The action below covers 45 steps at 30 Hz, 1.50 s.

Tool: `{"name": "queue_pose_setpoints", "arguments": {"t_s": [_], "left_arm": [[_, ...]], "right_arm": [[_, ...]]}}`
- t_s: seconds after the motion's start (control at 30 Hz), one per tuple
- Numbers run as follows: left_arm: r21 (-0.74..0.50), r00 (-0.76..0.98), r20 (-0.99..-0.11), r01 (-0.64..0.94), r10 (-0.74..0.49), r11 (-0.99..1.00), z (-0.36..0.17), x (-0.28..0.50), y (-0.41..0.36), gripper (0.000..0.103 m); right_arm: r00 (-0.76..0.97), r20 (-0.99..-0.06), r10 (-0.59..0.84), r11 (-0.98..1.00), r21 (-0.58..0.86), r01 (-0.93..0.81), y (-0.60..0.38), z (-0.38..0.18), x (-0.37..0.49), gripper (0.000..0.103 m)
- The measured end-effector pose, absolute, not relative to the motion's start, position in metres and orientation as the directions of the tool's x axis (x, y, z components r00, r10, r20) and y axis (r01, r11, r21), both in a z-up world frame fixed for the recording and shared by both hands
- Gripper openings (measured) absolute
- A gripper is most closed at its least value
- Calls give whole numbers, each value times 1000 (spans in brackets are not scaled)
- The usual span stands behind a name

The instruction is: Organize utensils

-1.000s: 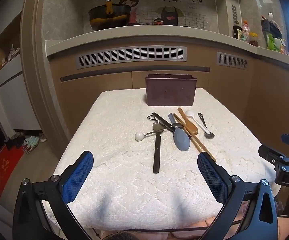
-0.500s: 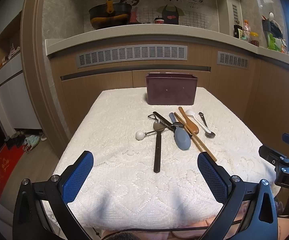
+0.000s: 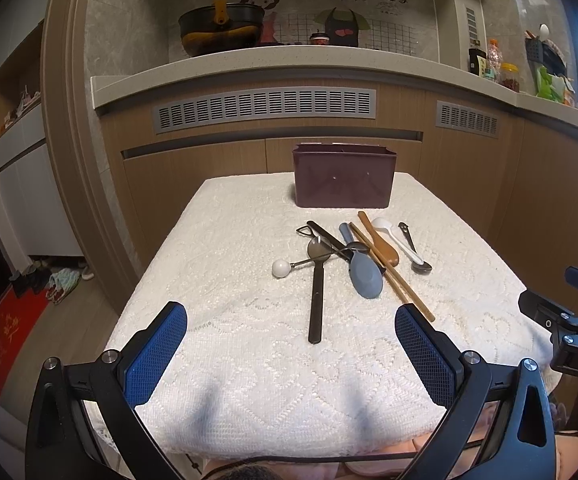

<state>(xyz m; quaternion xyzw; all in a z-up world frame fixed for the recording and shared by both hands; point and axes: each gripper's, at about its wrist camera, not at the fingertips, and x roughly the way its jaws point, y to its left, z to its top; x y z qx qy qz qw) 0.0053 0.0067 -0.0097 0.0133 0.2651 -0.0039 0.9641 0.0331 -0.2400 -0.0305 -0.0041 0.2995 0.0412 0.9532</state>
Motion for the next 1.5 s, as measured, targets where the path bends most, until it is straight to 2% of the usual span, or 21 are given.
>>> {"name": "queue_pose_setpoints", "arguments": {"t_s": [1.5], "left_arm": [[30,851,-525,13,5,999,-17,9,5,103]], "right_arm": [[814,-575,77,996,16,-83,-240,-33,34,103]]}}
